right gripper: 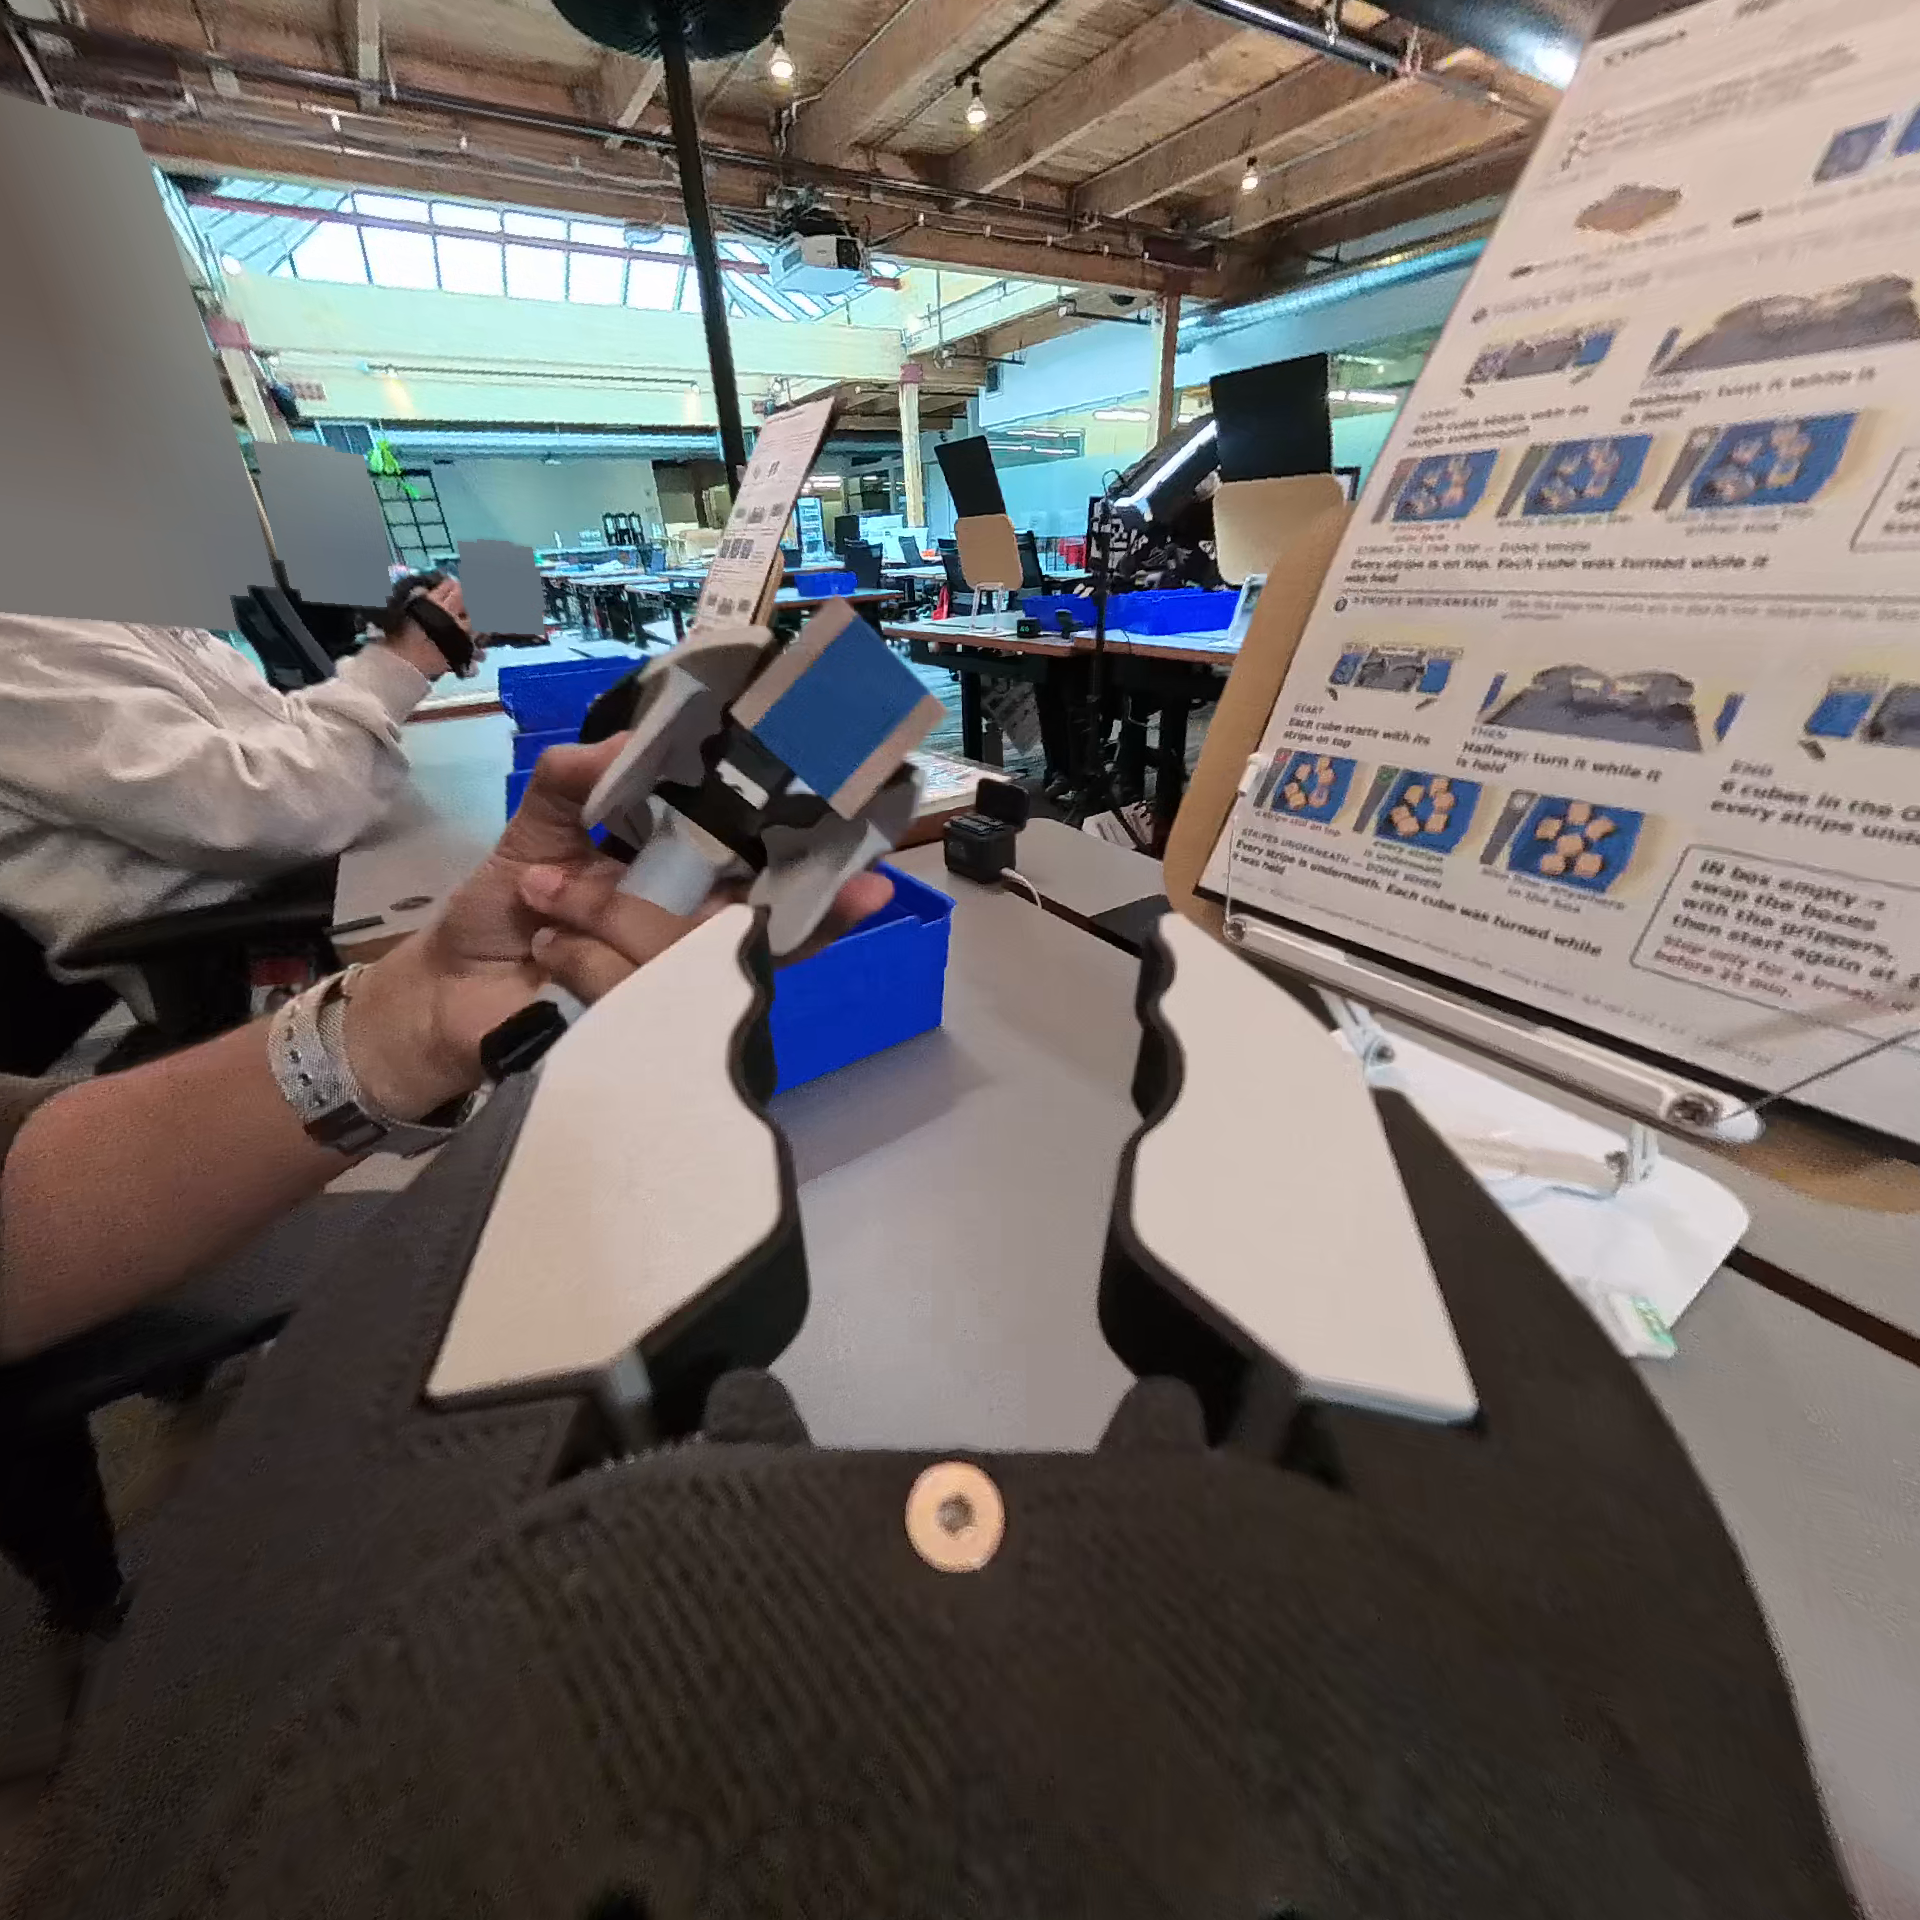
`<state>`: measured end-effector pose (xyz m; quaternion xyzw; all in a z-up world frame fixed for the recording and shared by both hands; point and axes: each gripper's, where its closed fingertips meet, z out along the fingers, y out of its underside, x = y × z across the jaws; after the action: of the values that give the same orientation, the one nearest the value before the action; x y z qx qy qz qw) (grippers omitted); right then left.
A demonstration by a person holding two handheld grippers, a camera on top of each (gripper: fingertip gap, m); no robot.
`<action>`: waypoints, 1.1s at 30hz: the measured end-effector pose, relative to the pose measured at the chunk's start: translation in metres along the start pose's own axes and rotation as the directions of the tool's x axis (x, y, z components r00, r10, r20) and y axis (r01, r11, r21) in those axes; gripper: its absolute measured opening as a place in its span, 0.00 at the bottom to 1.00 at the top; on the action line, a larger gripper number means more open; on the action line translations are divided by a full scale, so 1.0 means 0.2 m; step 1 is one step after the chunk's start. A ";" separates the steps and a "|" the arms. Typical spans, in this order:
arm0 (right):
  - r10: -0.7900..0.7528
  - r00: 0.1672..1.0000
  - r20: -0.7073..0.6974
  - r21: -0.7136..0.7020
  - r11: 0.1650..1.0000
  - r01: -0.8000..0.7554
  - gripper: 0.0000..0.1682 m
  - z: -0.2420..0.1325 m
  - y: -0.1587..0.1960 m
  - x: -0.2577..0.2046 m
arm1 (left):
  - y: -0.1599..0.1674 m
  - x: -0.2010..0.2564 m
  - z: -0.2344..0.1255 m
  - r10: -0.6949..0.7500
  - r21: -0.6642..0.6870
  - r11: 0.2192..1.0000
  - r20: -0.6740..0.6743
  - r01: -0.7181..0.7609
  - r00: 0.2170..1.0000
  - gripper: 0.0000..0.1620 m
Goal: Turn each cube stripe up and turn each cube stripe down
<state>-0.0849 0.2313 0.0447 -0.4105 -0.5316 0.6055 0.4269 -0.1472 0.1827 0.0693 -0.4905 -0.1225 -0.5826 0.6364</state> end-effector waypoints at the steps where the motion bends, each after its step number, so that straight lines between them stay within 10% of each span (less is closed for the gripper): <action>1: -0.011 1.000 0.005 -0.001 1.000 0.011 0.39 0.01 0.00 -0.02 | 0.03 -0.02 0.01 -0.024 -0.003 1.000 -0.013 0.024 1.000 0.29; 33: -0.340 0.939 0.047 -0.078 0.936 0.343 0.24 0.00 0.13 -0.05 | 0.39 -0.21 0.16 -0.366 -0.164 0.915 0.052 0.369 0.929 0.30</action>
<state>-0.0845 0.2200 0.0199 -0.3197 -0.6272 0.5056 0.4987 -0.0791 0.2214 0.0162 -0.5171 -0.1684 -0.6951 0.4702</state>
